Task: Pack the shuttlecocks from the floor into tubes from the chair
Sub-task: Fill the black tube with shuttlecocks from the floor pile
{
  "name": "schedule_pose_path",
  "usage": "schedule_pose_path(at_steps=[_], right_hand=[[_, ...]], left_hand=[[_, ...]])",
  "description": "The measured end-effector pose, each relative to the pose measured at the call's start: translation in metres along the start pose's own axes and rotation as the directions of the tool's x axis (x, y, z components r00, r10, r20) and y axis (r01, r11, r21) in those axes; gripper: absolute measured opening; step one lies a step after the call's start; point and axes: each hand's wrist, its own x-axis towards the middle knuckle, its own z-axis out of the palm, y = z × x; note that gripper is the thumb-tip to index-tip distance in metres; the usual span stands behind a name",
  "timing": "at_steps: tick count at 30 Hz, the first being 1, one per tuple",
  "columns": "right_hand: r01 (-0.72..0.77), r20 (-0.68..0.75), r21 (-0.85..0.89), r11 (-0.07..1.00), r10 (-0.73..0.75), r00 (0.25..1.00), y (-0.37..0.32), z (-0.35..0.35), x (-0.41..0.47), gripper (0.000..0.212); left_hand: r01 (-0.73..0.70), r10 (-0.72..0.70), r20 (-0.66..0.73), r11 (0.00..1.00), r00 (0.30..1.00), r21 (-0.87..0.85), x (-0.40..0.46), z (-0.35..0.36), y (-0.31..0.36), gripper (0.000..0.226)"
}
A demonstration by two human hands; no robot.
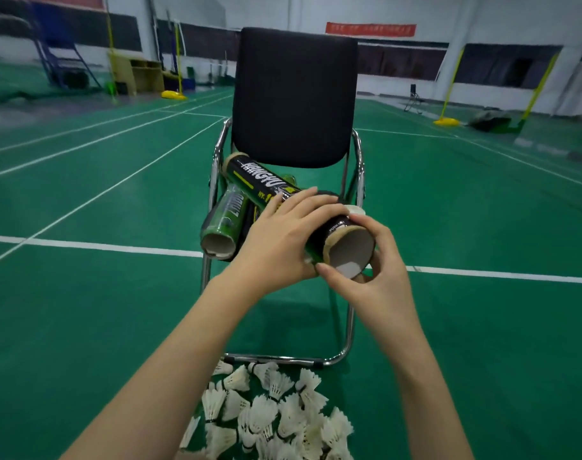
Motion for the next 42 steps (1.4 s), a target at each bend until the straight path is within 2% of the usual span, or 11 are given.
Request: schedule_pose_path(at_steps=[3,12,18,24,27,33,37,42], right_hand=[[-0.003,0.03,0.015,1.0,0.003,1.0,0.002,-0.002,-0.001,0.064],[-0.049,0.163,0.123,0.991,0.028,0.986,-0.005,-0.01,-0.016,0.062],[-0.127,0.26,0.17,0.977,0.08,0.962,0.003,-0.018,-0.028,0.062],[-0.207,0.302,0.167,0.964,0.15,0.941,0.028,-0.016,-0.037,0.059],[-0.256,0.325,0.176,0.951,0.189,0.927,0.046,-0.012,-0.041,0.058],[-0.406,0.393,0.19,0.894,0.309,0.866,0.094,0.005,-0.06,0.06],[-0.511,0.468,0.128,0.85,0.402,0.787,0.126,0.017,-0.077,0.06],[-0.593,0.512,0.14,0.793,0.455,0.729,0.162,0.027,-0.103,0.059]], left_hand=[[-0.037,0.037,-0.003,0.999,0.999,0.021,-0.004,-0.001,-0.004,0.084],[-0.079,0.079,-0.002,0.997,0.997,0.027,-0.021,-0.007,0.002,0.075],[-0.123,0.123,0.008,0.986,0.992,0.116,-0.037,-0.009,0.007,0.075],[-0.112,0.106,0.064,0.99,0.992,0.086,-0.055,0.015,0.003,0.073],[-0.091,0.085,0.107,0.994,0.991,0.06,-0.066,0.029,-0.003,0.076],[0.02,-0.027,0.292,0.999,0.956,0.029,-0.104,0.063,-0.025,0.078],[0.157,-0.154,0.457,0.987,0.876,0.032,-0.134,0.089,-0.032,0.082],[0.188,-0.172,0.464,0.982,0.869,0.013,-0.177,0.125,-0.04,0.081]])
